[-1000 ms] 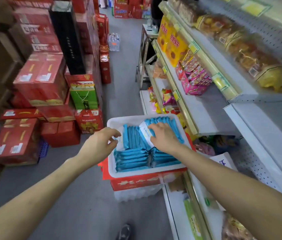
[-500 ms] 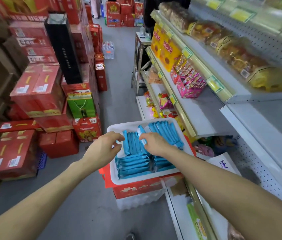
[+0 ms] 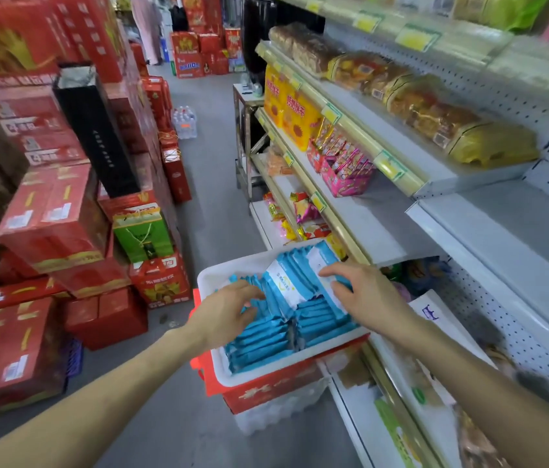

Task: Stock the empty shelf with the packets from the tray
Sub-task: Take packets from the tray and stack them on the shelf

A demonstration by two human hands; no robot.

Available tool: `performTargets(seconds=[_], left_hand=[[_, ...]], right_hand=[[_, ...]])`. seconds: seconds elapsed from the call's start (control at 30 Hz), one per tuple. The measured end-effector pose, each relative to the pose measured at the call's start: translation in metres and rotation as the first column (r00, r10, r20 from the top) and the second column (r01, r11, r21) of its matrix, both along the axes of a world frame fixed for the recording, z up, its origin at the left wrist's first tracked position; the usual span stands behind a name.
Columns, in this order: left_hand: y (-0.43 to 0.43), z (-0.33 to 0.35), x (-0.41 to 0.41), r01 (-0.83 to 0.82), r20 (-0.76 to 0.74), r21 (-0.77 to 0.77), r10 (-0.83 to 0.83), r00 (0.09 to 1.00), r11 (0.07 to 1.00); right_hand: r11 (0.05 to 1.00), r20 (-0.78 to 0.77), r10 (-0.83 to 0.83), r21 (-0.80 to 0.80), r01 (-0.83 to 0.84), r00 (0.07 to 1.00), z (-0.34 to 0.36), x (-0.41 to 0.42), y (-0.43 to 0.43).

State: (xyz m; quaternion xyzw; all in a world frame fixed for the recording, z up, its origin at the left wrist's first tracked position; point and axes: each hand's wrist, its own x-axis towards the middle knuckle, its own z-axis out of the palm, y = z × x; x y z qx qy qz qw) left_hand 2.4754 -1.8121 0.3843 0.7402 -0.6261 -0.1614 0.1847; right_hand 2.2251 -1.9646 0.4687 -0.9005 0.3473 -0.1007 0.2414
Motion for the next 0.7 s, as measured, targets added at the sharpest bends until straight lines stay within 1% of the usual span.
performTargets(seconds=[0.13, 0.27, 0.33, 0.47, 0.57, 0.63, 0.7], left_hand=[[-0.028, -0.005, -0.007, 0.047, -0.009, -0.018, -0.047, 0.999, 0.999], [-0.040, -0.010, -0.025, -0.025, -0.142, -0.112, 0.009, 0.990, 0.993], [-0.043, -0.014, -0.033, -0.039, -0.154, -0.137, 0.018, 0.988, 0.990], [-0.058, -0.025, -0.029, 0.011, -0.127, -0.088, -0.023, 0.992, 0.996], [-0.077, -0.028, -0.017, 0.009, -0.104, -0.067, -0.016, 0.994, 0.998], [-0.090, -0.031, -0.007, 0.052, -0.038, -0.050, -0.054, 0.998, 0.997], [-0.101, -0.036, 0.001, 0.131, 0.076, 0.009, -0.131, 0.988, 0.991]], right_hand=[[0.999, 0.026, -0.046, -0.020, 0.046, 0.999, 0.019, -0.031, 0.010], [0.993, 0.070, -0.108, -0.044, 0.111, 0.992, 0.024, -0.052, 0.027], [0.986, 0.106, -0.150, -0.057, 0.157, 0.983, 0.023, -0.058, 0.034], [0.977, 0.129, -0.194, -0.058, 0.203, 0.972, 0.016, -0.061, 0.037], [0.979, 0.137, -0.194, -0.043, 0.202, 0.971, 0.016, -0.063, 0.034], [0.981, 0.128, -0.185, -0.041, 0.192, 0.974, 0.017, -0.061, 0.031], [0.982, 0.123, -0.182, -0.028, 0.187, 0.975, 0.019, -0.058, 0.030]])
